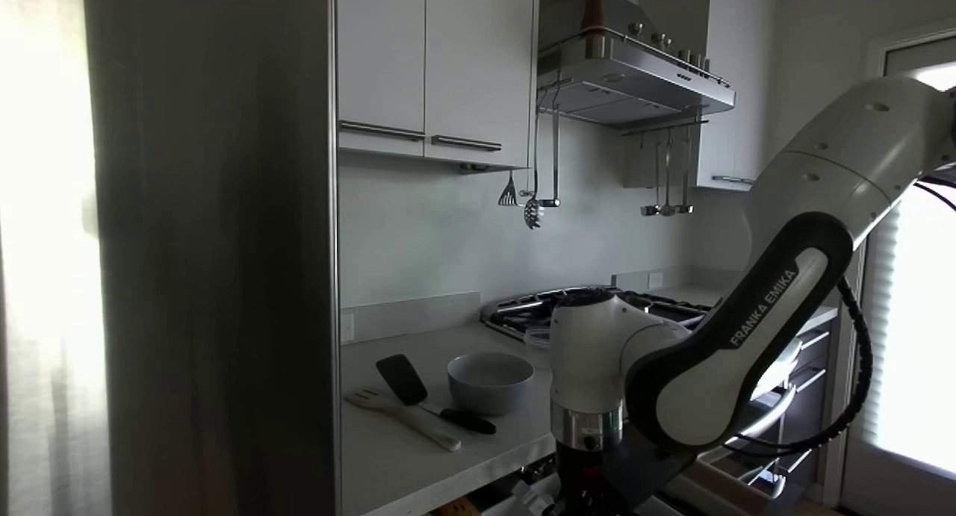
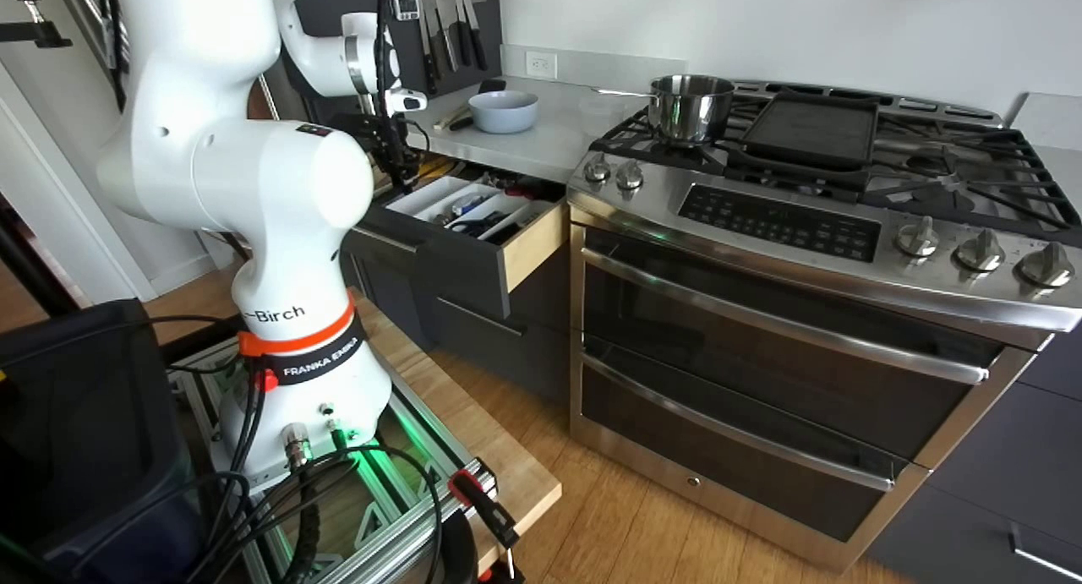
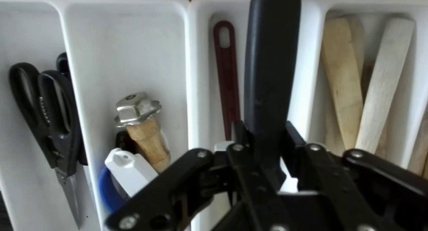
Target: Move a knife from the drawer to the counter
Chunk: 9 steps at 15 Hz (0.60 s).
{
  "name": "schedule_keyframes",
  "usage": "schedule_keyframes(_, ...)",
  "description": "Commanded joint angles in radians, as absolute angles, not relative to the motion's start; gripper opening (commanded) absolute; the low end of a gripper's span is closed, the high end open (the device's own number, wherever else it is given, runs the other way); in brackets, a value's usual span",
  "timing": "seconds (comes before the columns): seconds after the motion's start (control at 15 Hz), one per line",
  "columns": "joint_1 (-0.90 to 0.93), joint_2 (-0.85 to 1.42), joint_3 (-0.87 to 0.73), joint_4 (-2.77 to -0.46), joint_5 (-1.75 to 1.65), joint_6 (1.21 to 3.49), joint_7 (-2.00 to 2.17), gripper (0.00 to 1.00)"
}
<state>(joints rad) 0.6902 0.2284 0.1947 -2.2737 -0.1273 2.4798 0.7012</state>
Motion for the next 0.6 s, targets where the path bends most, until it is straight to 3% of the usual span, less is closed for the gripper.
schedule_keyframes(0.0,0.628,0.144,0.247,-2.319,-0.074,2.358,0.641,0.07)
schedule_keyframes(0.53,0.513,0.063,0.324,-2.312,0.064,2.191,0.396,0.07)
